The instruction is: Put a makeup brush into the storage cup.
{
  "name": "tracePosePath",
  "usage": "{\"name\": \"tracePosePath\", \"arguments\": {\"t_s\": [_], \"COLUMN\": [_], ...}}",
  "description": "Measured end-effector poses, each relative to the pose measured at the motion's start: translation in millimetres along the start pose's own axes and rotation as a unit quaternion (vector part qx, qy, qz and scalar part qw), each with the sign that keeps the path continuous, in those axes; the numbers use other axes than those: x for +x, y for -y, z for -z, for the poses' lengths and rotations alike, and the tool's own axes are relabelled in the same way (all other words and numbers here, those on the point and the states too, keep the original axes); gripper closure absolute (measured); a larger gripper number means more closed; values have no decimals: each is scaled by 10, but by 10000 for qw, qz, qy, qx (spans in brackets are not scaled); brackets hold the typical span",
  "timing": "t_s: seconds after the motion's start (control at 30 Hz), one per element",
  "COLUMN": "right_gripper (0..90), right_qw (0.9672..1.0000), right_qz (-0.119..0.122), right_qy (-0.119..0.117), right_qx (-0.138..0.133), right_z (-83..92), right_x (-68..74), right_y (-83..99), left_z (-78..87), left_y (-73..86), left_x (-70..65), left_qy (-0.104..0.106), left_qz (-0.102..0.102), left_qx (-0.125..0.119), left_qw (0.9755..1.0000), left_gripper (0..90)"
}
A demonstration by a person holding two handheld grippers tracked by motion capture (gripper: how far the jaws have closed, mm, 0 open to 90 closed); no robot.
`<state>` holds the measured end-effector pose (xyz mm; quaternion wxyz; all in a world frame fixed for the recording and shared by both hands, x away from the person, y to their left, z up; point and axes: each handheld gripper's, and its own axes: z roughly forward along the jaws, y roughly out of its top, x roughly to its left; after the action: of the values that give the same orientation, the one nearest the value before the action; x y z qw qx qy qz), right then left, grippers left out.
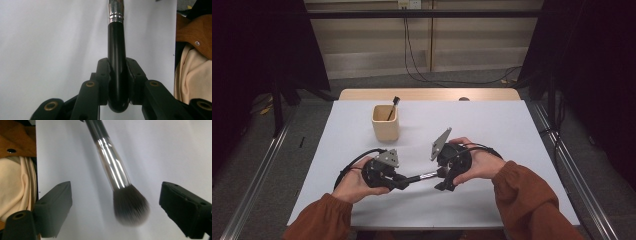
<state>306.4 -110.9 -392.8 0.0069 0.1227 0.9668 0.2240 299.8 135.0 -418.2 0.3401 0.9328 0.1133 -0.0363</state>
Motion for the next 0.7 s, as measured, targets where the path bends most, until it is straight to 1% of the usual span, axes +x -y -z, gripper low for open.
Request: {"name": "tracePosePath", "arguments": {"t_s": [0.03, 0.1, 0.17, 0.27, 0.3, 0.37, 0.4, 0.43, 0.57, 0.63, 0.67, 0.7], "right_gripper": [54, 63, 65, 65, 65, 65, 65, 66, 81, 81, 81, 81], "right_qw": [10000, 10000, 10000, 9999, 9998, 9995, 9994, 9994, 9987, 9984, 9982, 9981], "right_qz": [11, 11, -13, -100, -165, -251, -273, -279, -410, -440, -476, -505], "right_qy": [4, -25, 16, 67, 55, 70, 78, 71, 134, 136, 136, 155], "right_qx": [-3, -53, -59, -110, -110, -153, -178, -185, -277, -316, -330, -310], "right_z": [11, 31, 42, 50, 55, 65, 70, 75, 93, 98, 96, 98], "right_x": [-3, -11, -8, -22, -25, -35, -38, -45, -61, -73, -78, -79], "right_y": [23, 52, 78, 133, 146, 185, 203, 221, 291, 331, 353, 368], "left_z": [4, 25, 29, 52, 66, 111, 138, 161, 205, 220, 232, 233], "left_y": [15, 41, 72, 107, 119, 145, 152, 163, 215, 252, 268, 285], "left_x": [0, 9, 15, 17, 13, 9, 6, 11, 20, 17, 23, 22], "left_qy": [-7, -68, -38, -70, -104, -66, -105, -158, -202, -212, -231, -227], "left_qz": [51, 80, 130, 169, 208, 270, 286, 309, 396, 478, 463, 531], "left_qx": [-25, 47, -8, -13, -38, -232, -279, -313, -364, -487, -467, -532], "left_qw": [10000, 9999, 9999, 9998, 9997, 9993, 9991, 9989, 9983, 9974, 9976, 9969], "left_gripper": [749, 749, 749, 749, 749, 749, 749, 749, 749, 749, 749, 749]}}
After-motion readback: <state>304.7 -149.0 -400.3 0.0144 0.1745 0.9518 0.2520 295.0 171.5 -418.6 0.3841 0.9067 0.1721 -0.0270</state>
